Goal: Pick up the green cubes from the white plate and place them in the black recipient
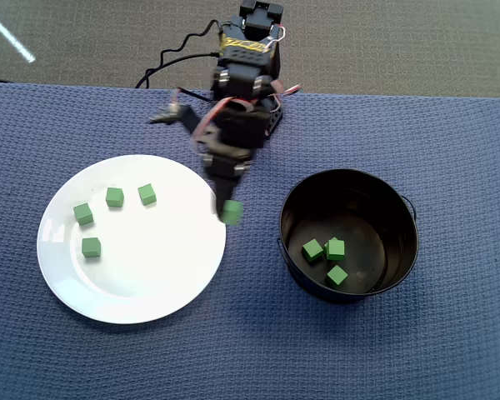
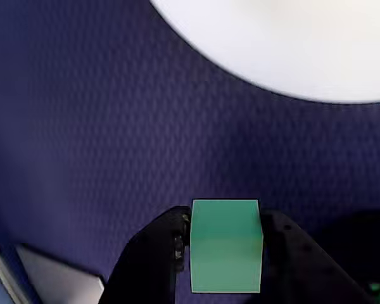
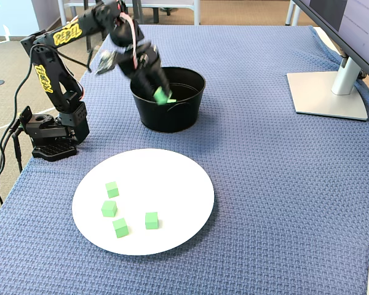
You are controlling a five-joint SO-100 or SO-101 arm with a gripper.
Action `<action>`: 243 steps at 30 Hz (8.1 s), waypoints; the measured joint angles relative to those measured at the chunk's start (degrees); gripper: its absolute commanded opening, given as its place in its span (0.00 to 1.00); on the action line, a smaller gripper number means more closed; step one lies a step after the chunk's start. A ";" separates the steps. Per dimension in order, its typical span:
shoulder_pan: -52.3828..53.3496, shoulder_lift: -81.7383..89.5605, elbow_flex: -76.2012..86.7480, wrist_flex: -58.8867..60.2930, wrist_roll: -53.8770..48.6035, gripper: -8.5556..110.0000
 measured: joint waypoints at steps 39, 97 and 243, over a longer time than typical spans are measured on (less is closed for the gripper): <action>-29.00 -17.58 -8.00 -0.62 -1.41 0.49; 35.07 -5.19 35.42 -16.17 -67.76 0.44; 33.22 -11.07 23.91 -18.54 -33.57 0.46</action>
